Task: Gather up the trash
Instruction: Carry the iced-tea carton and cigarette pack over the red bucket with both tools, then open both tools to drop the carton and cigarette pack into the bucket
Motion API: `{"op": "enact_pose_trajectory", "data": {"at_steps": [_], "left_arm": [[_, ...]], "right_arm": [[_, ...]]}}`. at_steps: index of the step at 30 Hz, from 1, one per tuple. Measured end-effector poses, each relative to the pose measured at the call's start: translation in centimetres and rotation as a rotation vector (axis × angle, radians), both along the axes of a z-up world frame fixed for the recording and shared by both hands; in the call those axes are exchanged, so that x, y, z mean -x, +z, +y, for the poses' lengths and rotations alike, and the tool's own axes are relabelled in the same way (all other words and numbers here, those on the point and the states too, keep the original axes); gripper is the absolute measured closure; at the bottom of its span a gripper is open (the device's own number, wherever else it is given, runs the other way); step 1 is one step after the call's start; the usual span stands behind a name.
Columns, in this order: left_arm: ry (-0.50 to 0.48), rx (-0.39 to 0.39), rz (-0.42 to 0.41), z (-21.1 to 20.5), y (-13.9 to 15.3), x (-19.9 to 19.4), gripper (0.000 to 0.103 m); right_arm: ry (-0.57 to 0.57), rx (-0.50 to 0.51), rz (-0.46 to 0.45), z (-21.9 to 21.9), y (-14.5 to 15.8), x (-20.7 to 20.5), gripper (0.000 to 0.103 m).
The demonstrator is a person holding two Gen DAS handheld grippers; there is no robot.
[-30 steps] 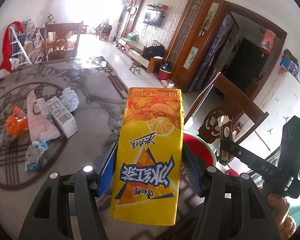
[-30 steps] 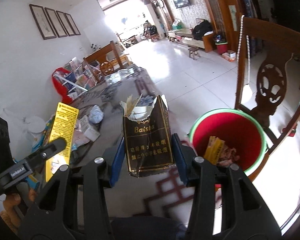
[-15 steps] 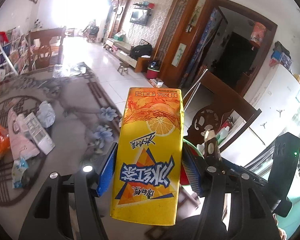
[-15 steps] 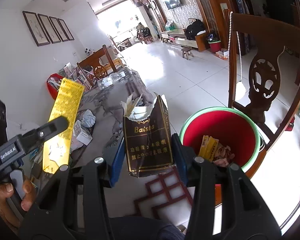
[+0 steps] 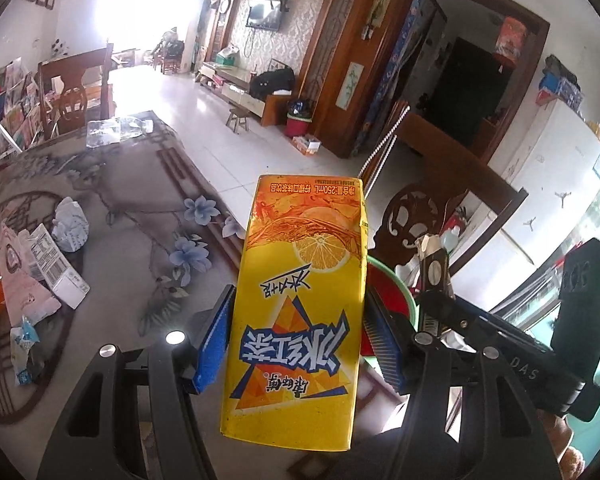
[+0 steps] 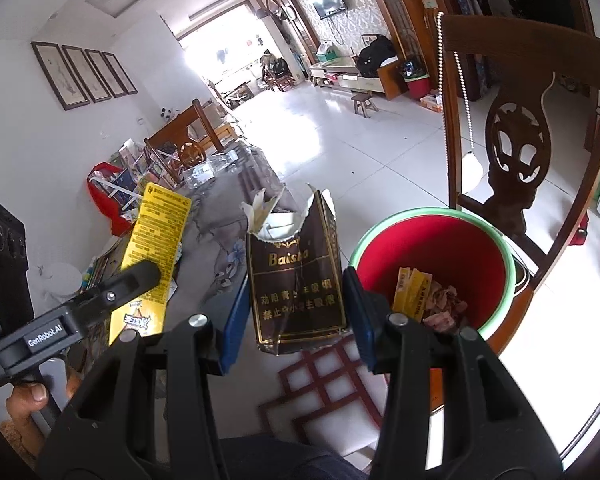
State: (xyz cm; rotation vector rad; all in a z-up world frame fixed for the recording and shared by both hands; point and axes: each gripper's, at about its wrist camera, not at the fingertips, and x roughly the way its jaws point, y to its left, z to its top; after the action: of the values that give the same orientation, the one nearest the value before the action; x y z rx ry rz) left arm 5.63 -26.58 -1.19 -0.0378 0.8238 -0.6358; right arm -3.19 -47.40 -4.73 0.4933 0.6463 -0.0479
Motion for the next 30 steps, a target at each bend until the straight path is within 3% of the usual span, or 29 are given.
{"op": "enact_pose_trajectory", "data": {"at_steps": [7,15,18,19,21,30], "left_arm": [[-0.063,-0.059,0.019,-2.6,-1.1,-1.4,0.044],[-0.197,-0.063,0.07,-8.4,-2.3,-3.5,0.044],[-0.216,-0.07,0.083,-10.0,-2.9,-3.8,0.043],[-0.215,-0.086,0.083,-10.6,-3.1,-3.9,0.038],[-0.209,-0.085,0.076,-10.7,-3.2,-3.9,0.029],[-0.151,-0.046,0.092,-7.1,-3.1,-3.7,0.029]], "right_arm": [[-0.047,0.01,0.034,-2.1,-1.5,0.3,0.058],[-0.094,-0.003,0.065,-4.7,-3.7,-0.6,0.057],[-0.116,-0.021,0.063,-5.3,-4.1,-1.0,0.043],[-0.129,-0.023,0.054,-5.4,-4.2,-0.8,0.037],[-0.131,-0.027,0.052,-5.5,-4.3,-0.8,0.037],[-0.097,-0.033,0.052,-4.3,-3.1,-0.7,0.037]]}}
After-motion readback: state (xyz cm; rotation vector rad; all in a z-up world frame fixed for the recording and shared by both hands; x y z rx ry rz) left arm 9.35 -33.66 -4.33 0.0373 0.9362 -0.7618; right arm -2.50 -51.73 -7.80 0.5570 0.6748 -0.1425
